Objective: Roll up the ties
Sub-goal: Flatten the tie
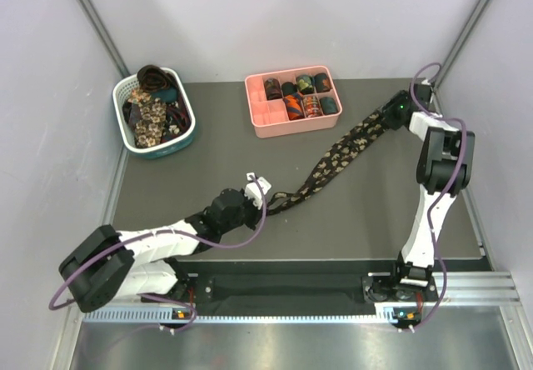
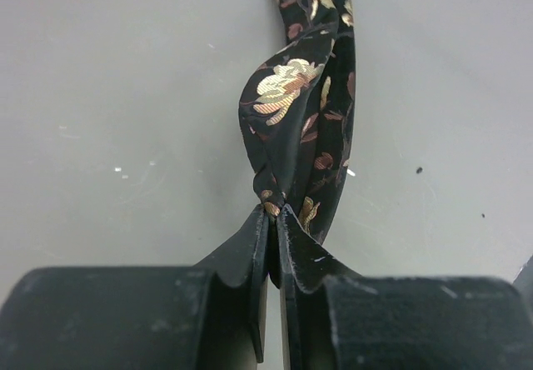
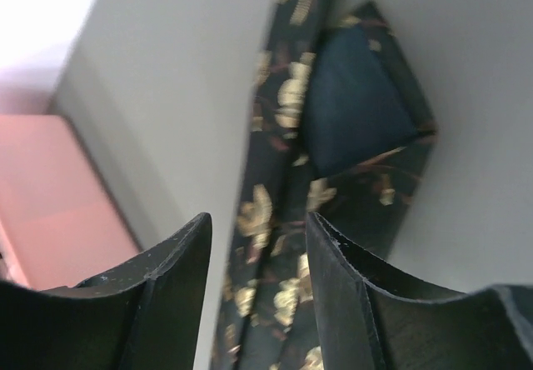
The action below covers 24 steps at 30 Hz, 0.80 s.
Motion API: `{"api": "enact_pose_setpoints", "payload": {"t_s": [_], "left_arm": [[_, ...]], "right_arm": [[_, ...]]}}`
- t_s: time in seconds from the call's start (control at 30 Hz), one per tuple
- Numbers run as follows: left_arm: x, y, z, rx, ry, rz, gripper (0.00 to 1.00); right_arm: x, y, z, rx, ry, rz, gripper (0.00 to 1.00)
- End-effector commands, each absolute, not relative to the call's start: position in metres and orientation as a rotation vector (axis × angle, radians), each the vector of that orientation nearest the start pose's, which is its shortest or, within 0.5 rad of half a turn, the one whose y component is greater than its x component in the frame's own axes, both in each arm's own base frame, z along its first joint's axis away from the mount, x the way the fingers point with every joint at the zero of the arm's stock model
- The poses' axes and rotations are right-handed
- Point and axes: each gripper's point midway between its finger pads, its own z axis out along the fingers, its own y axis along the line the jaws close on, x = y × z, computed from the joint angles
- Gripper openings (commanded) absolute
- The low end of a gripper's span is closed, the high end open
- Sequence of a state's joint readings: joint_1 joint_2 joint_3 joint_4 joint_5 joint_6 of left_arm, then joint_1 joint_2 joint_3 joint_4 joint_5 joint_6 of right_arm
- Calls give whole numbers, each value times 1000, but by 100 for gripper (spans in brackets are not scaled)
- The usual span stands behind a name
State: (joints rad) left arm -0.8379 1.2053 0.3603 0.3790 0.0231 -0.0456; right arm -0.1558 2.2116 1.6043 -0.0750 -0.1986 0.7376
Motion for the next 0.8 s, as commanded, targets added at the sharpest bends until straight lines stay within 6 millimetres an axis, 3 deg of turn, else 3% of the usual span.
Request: {"api": "enact_pose_setpoints", "payload": {"t_s": [0.0, 0.2, 0.47, 0.6, 0.77], "left_arm": [[227, -248, 83, 746, 1873, -551, 12], [225, -246, 91, 733, 1839, -563, 13], [225, -247, 87, 745, 1852, -558, 13], [225, -248, 87, 745, 1856, -558, 13], [226, -245, 92, 721, 1846, -549, 18]], "right_arm": [[594, -25, 65, 896, 2084, 522, 49], [604, -13, 57, 882, 2096, 553, 45], [614, -2, 51, 873, 2115, 547, 40], [621, 3, 48, 875, 2120, 556, 30], [624, 12, 42, 871, 2127, 610, 0]]}}
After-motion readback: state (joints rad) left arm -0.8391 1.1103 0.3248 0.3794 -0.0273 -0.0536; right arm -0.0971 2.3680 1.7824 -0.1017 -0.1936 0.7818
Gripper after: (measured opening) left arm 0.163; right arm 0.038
